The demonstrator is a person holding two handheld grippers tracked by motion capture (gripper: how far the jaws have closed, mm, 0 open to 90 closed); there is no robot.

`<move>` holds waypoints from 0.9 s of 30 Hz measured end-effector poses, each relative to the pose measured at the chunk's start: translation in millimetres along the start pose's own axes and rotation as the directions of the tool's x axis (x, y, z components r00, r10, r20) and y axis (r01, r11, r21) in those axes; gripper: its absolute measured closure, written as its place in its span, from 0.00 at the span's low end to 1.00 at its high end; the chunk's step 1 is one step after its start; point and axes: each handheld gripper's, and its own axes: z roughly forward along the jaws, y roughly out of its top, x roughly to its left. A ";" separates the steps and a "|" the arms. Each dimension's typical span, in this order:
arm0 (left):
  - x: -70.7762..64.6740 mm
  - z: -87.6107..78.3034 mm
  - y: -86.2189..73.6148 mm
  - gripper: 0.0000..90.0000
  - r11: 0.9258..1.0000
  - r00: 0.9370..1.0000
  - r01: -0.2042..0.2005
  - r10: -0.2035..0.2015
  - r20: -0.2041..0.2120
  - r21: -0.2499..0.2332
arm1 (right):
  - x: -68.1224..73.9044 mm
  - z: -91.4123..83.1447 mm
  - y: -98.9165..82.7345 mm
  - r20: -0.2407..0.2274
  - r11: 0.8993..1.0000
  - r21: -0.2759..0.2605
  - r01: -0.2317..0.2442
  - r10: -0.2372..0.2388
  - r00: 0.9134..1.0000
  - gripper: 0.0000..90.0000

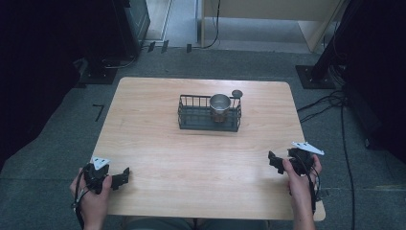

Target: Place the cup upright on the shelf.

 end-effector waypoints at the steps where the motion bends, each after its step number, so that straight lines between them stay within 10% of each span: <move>1: 0.0 0.0 0.0 0.00 1.000 1.000 0.000 0.000 0.000 0.000 | -2.1 -0.6 -3.0 0.002 1.000 0.005 -0.004 0.004 1.000 0.00; 27: 0.0 0.0 0.0 0.00 1.000 1.000 0.000 0.000 0.000 0.000 | -50.2 -15.3 -59.4 0.072 0.997 0.053 -0.059 0.055 0.996 0.01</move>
